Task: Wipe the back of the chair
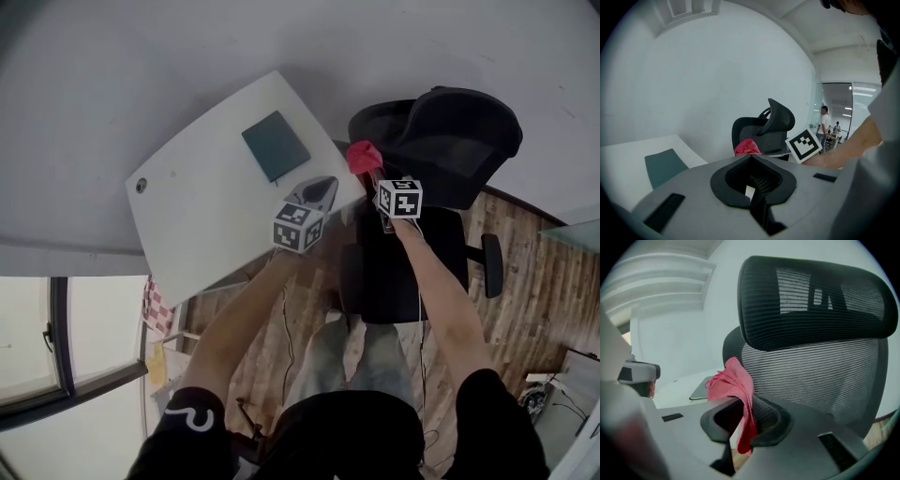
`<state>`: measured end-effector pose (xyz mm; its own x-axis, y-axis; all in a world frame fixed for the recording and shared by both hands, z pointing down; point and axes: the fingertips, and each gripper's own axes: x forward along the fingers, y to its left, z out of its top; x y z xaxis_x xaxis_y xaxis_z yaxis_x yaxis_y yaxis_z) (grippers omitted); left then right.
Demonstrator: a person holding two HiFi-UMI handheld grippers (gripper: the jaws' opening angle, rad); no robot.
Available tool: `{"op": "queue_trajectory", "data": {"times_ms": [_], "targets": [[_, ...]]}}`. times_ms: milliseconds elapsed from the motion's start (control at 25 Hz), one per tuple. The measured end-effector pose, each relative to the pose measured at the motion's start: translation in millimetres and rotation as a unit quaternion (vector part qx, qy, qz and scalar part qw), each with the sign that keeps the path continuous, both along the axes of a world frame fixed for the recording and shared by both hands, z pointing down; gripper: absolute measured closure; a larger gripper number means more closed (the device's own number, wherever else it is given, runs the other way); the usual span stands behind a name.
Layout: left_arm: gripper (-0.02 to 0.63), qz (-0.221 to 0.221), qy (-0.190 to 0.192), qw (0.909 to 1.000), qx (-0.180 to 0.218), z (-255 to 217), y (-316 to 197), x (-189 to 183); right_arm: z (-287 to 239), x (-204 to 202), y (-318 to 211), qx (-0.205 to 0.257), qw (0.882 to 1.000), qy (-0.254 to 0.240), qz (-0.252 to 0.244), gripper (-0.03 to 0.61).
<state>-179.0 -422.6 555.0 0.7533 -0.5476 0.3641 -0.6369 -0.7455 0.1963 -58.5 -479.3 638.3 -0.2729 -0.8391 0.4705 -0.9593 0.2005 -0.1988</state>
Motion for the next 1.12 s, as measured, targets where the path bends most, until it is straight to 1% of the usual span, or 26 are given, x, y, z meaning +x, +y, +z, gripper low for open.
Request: {"op": "queue_trajectory", "data": {"times_ms": [200, 440, 840, 1120], "targets": [[0.589, -0.013, 0.008, 0.9999, -0.001, 0, 0, 9, 9, 23, -11, -0.003, 1.0, 0.028, 0.012, 0.514], [0.589, -0.017, 0.012, 0.9998, 0.002, -6, 5, 41, 5, 70, -11, 0.0, 0.998, 0.052, 0.028, 0.514], [0.589, -0.011, 0.006, 0.9999, 0.006, -13, 25, 106, 0, 180, 3, -0.003, 0.995, 0.055, 0.087, 0.514], [0.589, -0.02, 0.004, 0.9998, 0.009, -19, 32, 138, 1, 264, 15, -0.008, 0.99, 0.06, 0.125, 0.514]]}}
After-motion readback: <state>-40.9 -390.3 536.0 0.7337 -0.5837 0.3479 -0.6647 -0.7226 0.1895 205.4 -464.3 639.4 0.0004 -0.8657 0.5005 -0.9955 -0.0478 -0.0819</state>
